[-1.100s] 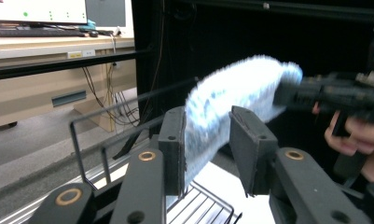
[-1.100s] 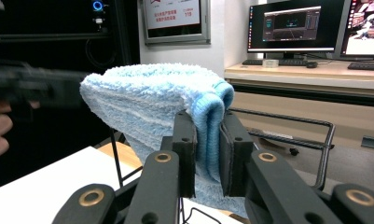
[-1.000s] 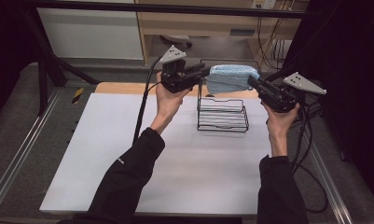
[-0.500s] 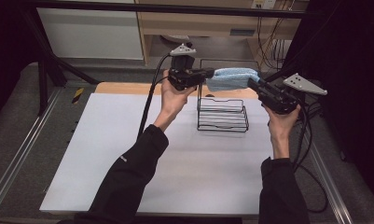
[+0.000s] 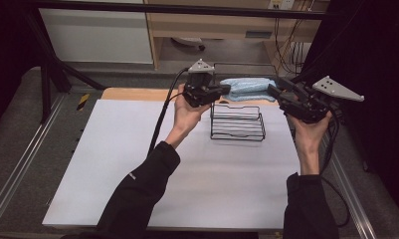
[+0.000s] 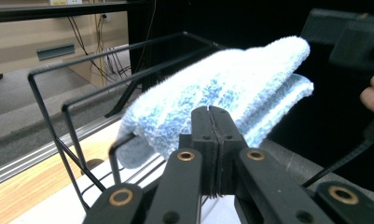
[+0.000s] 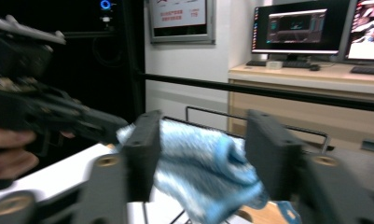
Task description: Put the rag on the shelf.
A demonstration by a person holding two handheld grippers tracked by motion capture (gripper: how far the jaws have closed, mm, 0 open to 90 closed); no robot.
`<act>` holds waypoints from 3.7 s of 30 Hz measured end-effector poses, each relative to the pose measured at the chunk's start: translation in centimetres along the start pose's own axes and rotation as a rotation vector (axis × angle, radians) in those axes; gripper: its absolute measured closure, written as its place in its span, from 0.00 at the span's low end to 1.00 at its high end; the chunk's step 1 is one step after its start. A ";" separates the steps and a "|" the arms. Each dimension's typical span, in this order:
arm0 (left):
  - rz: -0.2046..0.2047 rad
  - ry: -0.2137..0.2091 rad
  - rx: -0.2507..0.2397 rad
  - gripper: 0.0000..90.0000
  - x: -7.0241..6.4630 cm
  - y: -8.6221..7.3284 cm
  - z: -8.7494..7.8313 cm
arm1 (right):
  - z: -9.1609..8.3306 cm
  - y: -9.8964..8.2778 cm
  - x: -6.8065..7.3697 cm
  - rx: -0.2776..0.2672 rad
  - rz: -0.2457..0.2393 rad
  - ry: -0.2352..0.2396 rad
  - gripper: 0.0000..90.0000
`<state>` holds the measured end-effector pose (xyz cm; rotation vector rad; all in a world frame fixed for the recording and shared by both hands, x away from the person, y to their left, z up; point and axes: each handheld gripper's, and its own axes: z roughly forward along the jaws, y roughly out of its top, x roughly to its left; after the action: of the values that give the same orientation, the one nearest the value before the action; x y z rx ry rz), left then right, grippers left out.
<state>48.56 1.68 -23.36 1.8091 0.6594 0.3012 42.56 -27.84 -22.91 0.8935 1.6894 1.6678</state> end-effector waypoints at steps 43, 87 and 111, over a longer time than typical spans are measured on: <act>0.011 0.086 0.040 0.99 1.3 -3.8 2.4 | 3.2 -5.9 -1.7 0.198 0.064 -0.084 0.94; 0.019 0.168 0.160 0.11 4.5 -14.6 -11.1 | -0.6 -7.8 4.3 0.299 0.035 0.057 0.01; -0.067 0.268 0.252 0.12 7.1 -27.2 -19.9 | -3.6 -19.2 4.2 0.430 0.092 0.115 0.01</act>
<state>36.36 27.25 -42.91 1.9990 0.9802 0.4358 36.16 -26.37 -41.78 1.1016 2.1644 1.4586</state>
